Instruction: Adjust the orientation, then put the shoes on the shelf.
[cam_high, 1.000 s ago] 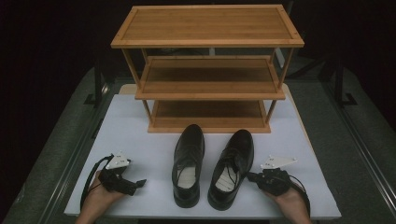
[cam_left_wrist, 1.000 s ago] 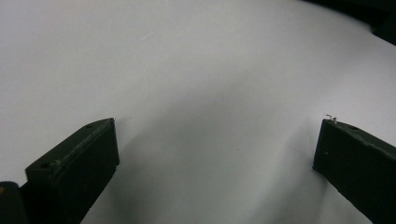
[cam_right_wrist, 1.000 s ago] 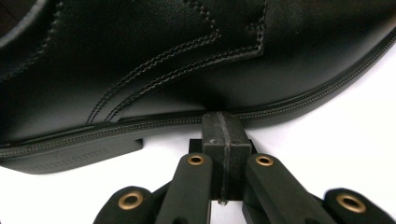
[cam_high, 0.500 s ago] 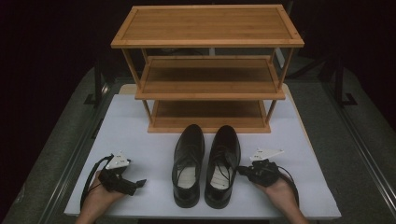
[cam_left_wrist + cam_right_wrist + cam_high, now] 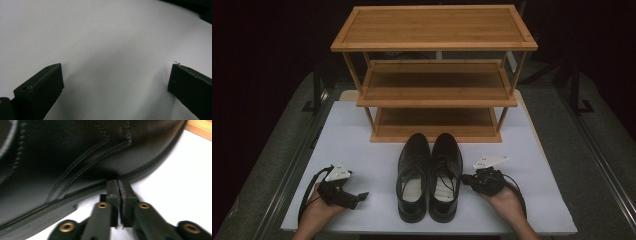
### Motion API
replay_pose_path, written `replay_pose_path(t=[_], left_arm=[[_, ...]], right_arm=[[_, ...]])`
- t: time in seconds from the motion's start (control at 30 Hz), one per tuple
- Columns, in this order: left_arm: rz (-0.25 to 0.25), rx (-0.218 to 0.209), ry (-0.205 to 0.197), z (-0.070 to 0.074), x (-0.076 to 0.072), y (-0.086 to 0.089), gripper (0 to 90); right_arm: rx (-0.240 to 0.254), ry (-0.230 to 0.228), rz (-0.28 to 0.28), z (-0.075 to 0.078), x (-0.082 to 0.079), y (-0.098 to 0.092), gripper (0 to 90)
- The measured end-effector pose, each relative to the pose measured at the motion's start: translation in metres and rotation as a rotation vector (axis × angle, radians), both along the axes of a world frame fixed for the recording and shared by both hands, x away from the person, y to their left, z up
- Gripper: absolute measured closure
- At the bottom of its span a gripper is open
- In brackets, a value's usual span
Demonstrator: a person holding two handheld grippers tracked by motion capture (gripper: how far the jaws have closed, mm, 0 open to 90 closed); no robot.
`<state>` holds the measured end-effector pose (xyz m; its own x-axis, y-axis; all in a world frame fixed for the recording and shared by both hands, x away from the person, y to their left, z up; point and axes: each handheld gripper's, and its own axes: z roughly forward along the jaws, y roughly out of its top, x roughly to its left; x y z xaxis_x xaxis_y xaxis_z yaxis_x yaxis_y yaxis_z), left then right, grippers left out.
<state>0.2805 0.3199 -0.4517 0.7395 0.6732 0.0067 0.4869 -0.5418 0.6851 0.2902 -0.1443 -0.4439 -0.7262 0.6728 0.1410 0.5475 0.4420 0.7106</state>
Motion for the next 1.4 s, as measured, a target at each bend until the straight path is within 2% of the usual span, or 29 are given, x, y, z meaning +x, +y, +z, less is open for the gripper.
replay_pose_path(t=[0.17, 0.23, 0.33, 0.37, 0.6, 0.8, 1.07, 1.23, 1.4], left_arm=[[0.010, -0.007, 0.001, 0.001, 0.000, 0.001, 0.2], [0.024, -0.022, 0.001, 0.003, 0.000, 0.003, 4.0], [0.029, -0.079, 0.017, 0.006, 0.001, 0.006, 13.5], [0.031, -0.079, 0.018, 0.007, 0.000, 0.006, 14.8], [0.028, -0.084, -0.025, 0.021, -0.004, -0.003, 15.3], [0.000, -0.083, -0.033, 0.034, -0.003, -0.019, 15.3], [-0.063, -0.114, -0.036, 0.053, 0.004, -0.043, 15.4], [-0.116, -0.149, -0.049, 0.069, 0.012, -0.060, 18.9], [-0.163, -0.151, -0.075, 0.084, 0.017, -0.079, 19.0]], right_arm=[[-0.001, 0.006, -0.036, 0.001, 0.001, -0.005, 73.1], [-0.002, 0.002, -0.052, 0.003, 0.001, -0.007, 67.8], [0.002, -0.001, -0.066, 0.007, 0.001, -0.012, 60.2], [0.005, -0.002, -0.070, 0.007, 0.001, -0.014, 58.5], [0.028, -0.016, -0.085, 0.017, 0.000, -0.023, 47.4], [0.040, -0.035, -0.083, 0.025, -0.002, -0.026, 45.6], [0.098, -0.085, -0.064, 0.051, -0.006, -0.027, 44.4], [0.132, -0.089, -0.047, 0.062, -0.006, -0.024, 44.1], [0.157, -0.093, -0.021, 0.068, -0.006, -0.018, 44.0]])
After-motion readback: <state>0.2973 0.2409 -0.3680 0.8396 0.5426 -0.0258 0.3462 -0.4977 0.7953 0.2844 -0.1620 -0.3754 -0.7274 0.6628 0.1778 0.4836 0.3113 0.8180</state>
